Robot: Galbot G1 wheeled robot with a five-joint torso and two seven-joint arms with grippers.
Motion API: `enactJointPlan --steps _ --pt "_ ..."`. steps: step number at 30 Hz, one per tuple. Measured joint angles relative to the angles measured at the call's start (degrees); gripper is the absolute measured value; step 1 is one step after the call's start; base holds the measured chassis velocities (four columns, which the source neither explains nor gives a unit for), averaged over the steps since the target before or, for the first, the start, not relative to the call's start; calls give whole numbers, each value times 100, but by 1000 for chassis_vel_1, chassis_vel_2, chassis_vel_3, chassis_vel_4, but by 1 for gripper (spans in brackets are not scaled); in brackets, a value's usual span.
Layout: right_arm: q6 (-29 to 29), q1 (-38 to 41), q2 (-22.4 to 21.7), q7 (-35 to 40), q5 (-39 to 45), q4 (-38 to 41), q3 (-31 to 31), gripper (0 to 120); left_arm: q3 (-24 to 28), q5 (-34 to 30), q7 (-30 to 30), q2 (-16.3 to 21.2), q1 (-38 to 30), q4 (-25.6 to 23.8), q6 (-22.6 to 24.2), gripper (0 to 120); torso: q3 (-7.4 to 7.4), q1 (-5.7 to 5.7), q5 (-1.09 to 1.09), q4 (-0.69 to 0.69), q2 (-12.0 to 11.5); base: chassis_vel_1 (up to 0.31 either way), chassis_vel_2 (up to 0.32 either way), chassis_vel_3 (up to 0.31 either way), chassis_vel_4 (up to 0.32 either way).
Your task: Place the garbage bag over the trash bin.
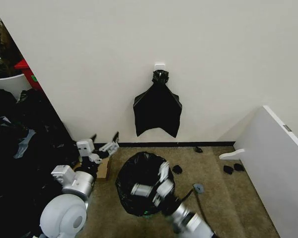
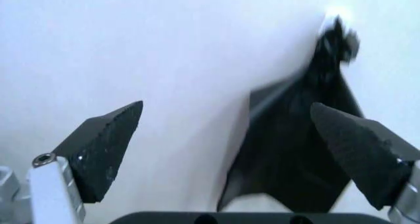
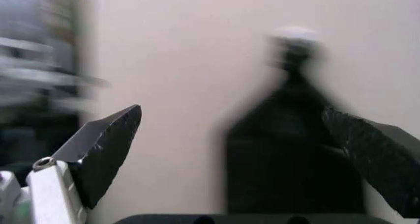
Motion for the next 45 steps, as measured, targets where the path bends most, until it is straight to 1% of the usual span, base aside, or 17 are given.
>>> enactJointPlan --steps 2,3,4,5,8,9,11,13,14,17,18,22,28,30,32,39,45 --pt "-267 -81 95 313 92 98 313 100 -32 207 118 -55 167 9 -327 100 0 0 0 1 0 0 0 0 0" --pt "-314 -153 174 339 113 135 496 100 -32 347 216 -85 247 27 -496 100 0 0 0 2 0 0 0 0 0" --pt "-314 -153 174 339 113 135 496 100 -32 347 216 -85 247 27 -496 100 0 0 0 2 0 0 0 0 0" --pt "-316 -247 281 282 105 175 727 100 -18 549 377 -123 312 83 -736 100 0 0 0 2 0 0 0 0 0" --pt "-34 -375 583 1 -216 151 1307 100 45 1033 680 -262 347 278 -1286 100 0 0 0 -1 0 0 0 0 0" --pt "-34 -375 583 1 -216 151 1307 100 45 1033 680 -262 347 278 -1286 100 0 0 0 -1 0 0 0 0 0" --pt "140 -386 650 -171 -378 73 1603 100 57 1188 755 -431 389 301 -1473 100 0 0 0 1 0 0 0 0 0" --pt "222 -397 669 -287 -349 51 1856 100 76 1251 770 -616 445 270 -1536 100 0 0 -1 1 0 0 0 0 0" --pt "222 -397 669 -287 -349 51 1856 100 76 1251 770 -616 445 270 -1536 100 0 0 -1 1 0 0 0 0 0" --pt "273 -434 631 -500 209 105 2037 100 68 1547 786 -885 515 194 -1659 100 -1 0 -1 1 0 0 0 0 0" --pt "273 -434 631 -500 209 105 2037 100 68 1547 786 -885 515 194 -1659 100 -1 0 -1 1 0 0 0 0 0" --pt "516 -581 701 -1179 290 83 2564 100 84 1624 769 -1136 724 -108 -1592 100 -1 0 1 1 0 0 0 0 0" --pt "386 -791 797 -1281 175 221 2736 100 112 1770 802 -1200 889 -130 -1693 100 -1 0 -2 0 0 0 0 0 0" --pt "60 -821 849 -873 69 350 2651 100 156 1911 793 -1237 983 -155 -1629 100 -1 0 -1 1 0 0 0 0 0" --pt "36 -817 861 -889 66 355 2647 100 157 1958 795 -1241 984 -131 -1631 100 -1 0 -1 1 0 0 0 0 0" --pt "456 -721 980 -1642 212 218 2742 100 173 2000 876 -1215 1005 40 -1765 100 0 0 -1 1 0 0 0 0 0" --pt "462 -698 1104 -1560 51 121 2667 100 205 1918 1042 -1132 940 238 -1979 100 -1 0 -1 0 0 0 0 0 0"
